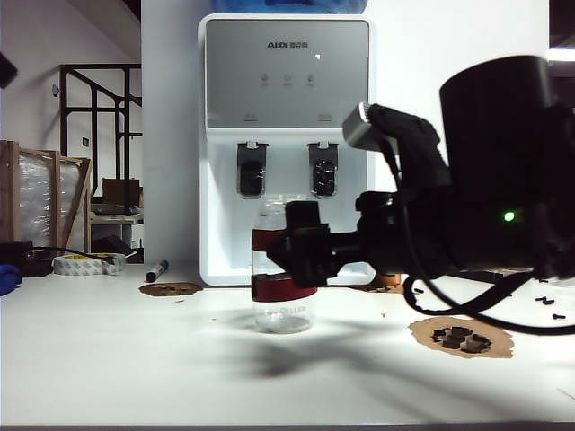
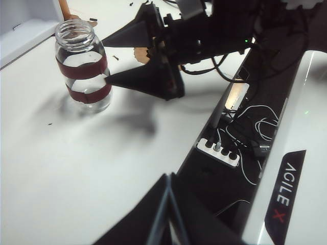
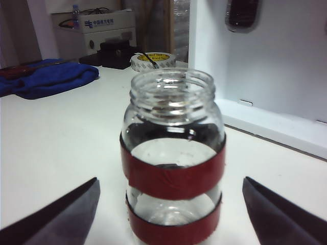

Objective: Pick up the water bottle with two loops of red belts, then reach the front water dispenser and gently press the gray-black baffle horizontally to get a little water.

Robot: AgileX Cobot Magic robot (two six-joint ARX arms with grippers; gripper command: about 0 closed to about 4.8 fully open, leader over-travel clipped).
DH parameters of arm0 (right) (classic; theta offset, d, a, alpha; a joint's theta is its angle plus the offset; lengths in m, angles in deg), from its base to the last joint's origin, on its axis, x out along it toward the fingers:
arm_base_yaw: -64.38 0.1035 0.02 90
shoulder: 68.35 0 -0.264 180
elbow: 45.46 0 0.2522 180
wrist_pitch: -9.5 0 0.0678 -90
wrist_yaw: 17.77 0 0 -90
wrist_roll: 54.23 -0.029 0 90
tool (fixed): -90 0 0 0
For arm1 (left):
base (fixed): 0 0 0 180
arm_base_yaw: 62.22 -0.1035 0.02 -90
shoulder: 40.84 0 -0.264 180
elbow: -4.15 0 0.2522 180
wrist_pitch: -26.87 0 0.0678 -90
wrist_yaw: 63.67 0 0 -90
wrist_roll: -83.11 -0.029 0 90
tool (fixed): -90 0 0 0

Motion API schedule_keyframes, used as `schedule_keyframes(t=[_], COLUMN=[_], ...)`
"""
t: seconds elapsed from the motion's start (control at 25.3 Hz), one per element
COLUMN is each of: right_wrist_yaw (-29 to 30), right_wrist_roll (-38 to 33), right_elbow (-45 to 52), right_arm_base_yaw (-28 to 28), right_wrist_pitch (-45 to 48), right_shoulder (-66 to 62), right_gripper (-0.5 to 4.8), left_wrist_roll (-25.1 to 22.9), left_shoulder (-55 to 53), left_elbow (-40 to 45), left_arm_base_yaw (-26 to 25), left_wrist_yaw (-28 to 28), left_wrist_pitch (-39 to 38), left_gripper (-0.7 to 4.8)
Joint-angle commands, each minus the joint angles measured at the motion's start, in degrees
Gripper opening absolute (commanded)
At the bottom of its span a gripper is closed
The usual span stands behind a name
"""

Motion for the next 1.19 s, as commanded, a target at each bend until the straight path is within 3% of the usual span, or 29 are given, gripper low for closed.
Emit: schedule_keyframes(t=[0.04, 0.32, 0.44, 0.59, 0.75, 1.19], right_wrist_yaw=[1.0, 1.1, 1.0, 1.0, 0.9, 1.0], right_wrist_roll=[-0.5, -0.2, -0.1, -0.1, 0.0, 0.0], right_elbow=[-1.2, -2.6, -3.1, -3.8, -4.4, -8.2], right_arm_base_yaw=[0.0, 0.0, -0.1, -0.1, -0.3, -1.1], right_wrist_pitch=[0.3, 0.3, 0.1, 0.1, -0.1, -3.1], right_shoulder=[-1.5, -2.6, -2.7, -3.3, -4.4, -6.3], right_gripper=[4.79, 4.79, 4.79, 4.79, 4.79, 4.79], left_wrist_roll=[-0.3, 0.1, 2.5, 2.7, 7.2, 13.0], left_shoulder=[-0.1, -0.1, -0.1, -0.1, -0.1, -0.1], left_elbow=[-0.3, -0.3, -0.4, -0.6, -1.2, -5.6], left_arm_base_yaw=[0.5, 0.5, 0.5, 0.5, 0.5, 0.5], left_wrist_yaw=[1.6, 4.2, 8.9, 8.9, 8.9, 9.0], left_wrist_pitch=[0.6, 1.2, 2.5, 2.5, 3.7, 3.4], left_gripper=[0.01, 0.00, -0.01, 0.00, -0.01, -0.01])
